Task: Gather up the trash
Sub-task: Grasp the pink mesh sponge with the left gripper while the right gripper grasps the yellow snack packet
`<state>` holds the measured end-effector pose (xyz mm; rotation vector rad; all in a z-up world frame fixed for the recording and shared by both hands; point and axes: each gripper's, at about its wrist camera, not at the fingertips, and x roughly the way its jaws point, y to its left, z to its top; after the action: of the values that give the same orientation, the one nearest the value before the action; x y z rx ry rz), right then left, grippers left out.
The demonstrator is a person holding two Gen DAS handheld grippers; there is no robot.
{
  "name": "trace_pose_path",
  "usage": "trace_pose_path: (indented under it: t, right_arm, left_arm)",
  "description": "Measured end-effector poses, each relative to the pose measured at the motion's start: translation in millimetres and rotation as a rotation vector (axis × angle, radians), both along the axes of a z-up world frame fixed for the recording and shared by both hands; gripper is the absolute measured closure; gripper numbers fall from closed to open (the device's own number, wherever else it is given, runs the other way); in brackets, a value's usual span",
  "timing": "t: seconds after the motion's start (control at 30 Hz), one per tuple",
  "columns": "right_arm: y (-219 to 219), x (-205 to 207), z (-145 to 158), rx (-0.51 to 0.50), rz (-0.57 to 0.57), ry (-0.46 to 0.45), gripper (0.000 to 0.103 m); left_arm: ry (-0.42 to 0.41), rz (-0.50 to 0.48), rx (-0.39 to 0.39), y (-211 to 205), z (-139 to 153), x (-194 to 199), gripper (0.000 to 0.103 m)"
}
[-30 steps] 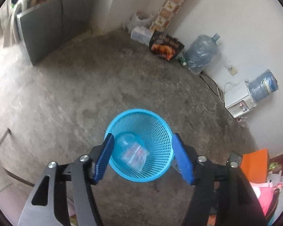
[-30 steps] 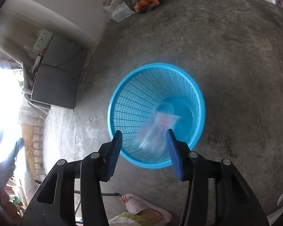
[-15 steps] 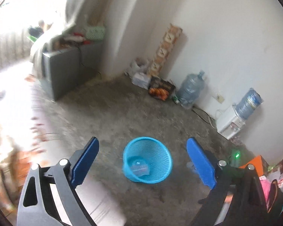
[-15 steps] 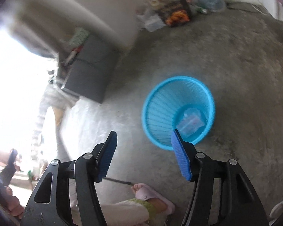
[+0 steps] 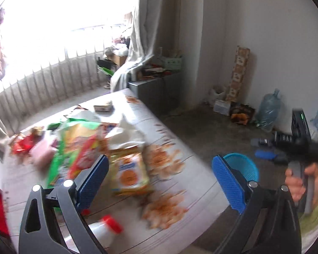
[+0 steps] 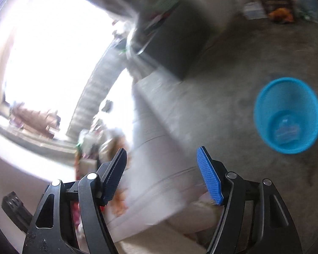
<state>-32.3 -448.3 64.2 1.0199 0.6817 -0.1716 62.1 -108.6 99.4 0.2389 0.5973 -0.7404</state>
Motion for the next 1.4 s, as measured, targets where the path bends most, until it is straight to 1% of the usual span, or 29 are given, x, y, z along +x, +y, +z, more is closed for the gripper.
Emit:
trace_pose_path:
  t: [0.07,0.13,0.23,0.27,0.3,0.33,0.37,0.43,0.5,0.63,0.73,0.8,0.87,0.97,1.03,1.1,1.2,1.23,1.3,1.4]
  right_arm:
    - [18.4,18.6,3.4,0.006,0.067,-0.014,0.037]
    - [36.3,35.0,6.3,0.003,0.136,-0.033,0.037]
    - [72.5,70.3,11.0,-0.016,0.27,-0.064,0.037]
    - [81.5,80.0,11.1,-0.018,0.296,-0.066,0.037]
    - [88.3,90.2,9.1,-0.017,0.322,-0.065,0.039]
    - [94.5,100.1,6.9,-0.015,0.345,-0.059,0.043]
    - [102.6,111.7,3.7,-0.017,0.369,-0.043,0.045]
    - [114.1,126.9,1.1,-0.03,0.394,-0.025,0.05]
    - [122.3,139.6,-3.3,-0.068,0.401,0.021,0.053]
    - [136.3,158.7,-3.1,-0.081,0.435,0.029,0.059]
    - [148.0,169.1,2.1,-0.118,0.462,0.041,0.061]
    - [154.4,175.3,0.0,-0.132,0.479,0.061,0.061]
    - [162.5,184.7,-5.0,-0.146,0.483,0.088,0.064]
    - [167.8,191.0,-11.2,-0.14,0.492,0.114,0.07]
    - [168.4,191.2,-14.5,-0.134,0.495,0.128,0.078]
    - [166.2,188.3,-16.9,-0.126,0.492,0.141,0.081]
    - [160.0,183.1,-17.9,-0.119,0.491,0.154,0.089]
    - [158.8,182.0,-18.5,-0.116,0.491,0.156,0.09]
    - [155.6,179.6,-18.9,-0.105,0.495,0.158,0.092]
    - [156.4,181.3,-19.7,-0.101,0.497,0.161,0.092]
  left_arm:
    - [-0.02,0.032,0.008,17.8,-1.0,-1.1,0.007]
    - [-0.009,0.075,0.002,41.0,-3.8,2.8,0.007]
    - [0.053,0.139,-0.024,64.9,-9.4,17.6,0.007]
    - [0.071,0.156,-0.033,71.1,-11.0,23.0,0.007]
    - [0.087,0.171,-0.044,77.1,-11.6,28.3,0.007]
    - [0.099,0.189,-0.06,84.1,-12.3,34.7,0.007]
    - [0.101,0.2,-0.07,87.5,-12.0,37.4,0.007]
    - [0.108,0.215,-0.093,95.3,-10.5,44.1,0.007]
    - [0.117,0.229,-0.105,100.6,-9.5,51.4,0.008]
    - [0.118,0.27,-0.114,119.0,-5.7,71.3,0.012]
    - [0.124,0.305,-0.135,137.6,-0.7,92.4,0.015]
    - [0.141,0.323,-0.143,149.2,1.1,110.3,0.015]
    - [0.202,0.339,-0.156,161.5,0.7,138.5,0.015]
    - [0.378,0.378,-0.193,177.2,-8.7,192.3,0.015]
    - [0.489,0.425,-0.239,187.1,-19.2,229.2,0.015]
    - [0.556,0.463,-0.242,189.9,-28.7,258.0,0.015]
    - [0.668,0.511,-0.25,191.0,-49.5,300.3,0.015]
    - [0.71,0.547,-0.249,191.8,-59.4,315.0,0.015]
    - [0.753,0.601,-0.235,192.2,-75.9,340.2,0.015]
    - [0.769,0.672,-0.194,190.9,-90.8,365.7,0.015]
